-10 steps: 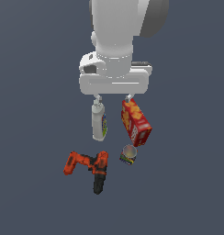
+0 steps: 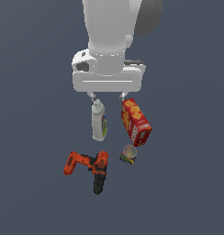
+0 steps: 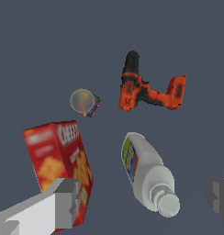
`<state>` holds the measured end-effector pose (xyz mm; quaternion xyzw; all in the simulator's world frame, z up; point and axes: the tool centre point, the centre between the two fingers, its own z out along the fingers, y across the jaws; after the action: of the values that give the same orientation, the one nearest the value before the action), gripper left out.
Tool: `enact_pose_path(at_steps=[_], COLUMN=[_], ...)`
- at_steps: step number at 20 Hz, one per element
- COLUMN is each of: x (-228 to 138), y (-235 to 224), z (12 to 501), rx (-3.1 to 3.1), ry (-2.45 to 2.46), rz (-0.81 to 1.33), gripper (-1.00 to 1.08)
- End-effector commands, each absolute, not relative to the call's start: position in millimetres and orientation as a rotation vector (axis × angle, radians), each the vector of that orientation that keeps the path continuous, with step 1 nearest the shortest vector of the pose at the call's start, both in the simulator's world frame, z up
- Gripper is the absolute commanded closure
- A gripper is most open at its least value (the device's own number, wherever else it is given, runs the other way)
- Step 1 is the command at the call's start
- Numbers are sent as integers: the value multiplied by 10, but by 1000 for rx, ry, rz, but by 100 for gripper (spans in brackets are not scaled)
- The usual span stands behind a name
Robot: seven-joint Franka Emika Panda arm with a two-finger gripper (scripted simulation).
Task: Pick up a designated object from a clutter of objects.
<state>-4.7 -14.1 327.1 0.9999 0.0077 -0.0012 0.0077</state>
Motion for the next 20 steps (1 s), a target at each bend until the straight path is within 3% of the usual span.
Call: enact_pose_path(at_steps=[1,11,20], x=[-61,70,373], y=[-177,-88,137], z=[3283,3110,2614], rx=[3122,3125,3121], ry=[27,-45,-237], rz=[-6,-4,-1], gripper=[-92,-92,-92])
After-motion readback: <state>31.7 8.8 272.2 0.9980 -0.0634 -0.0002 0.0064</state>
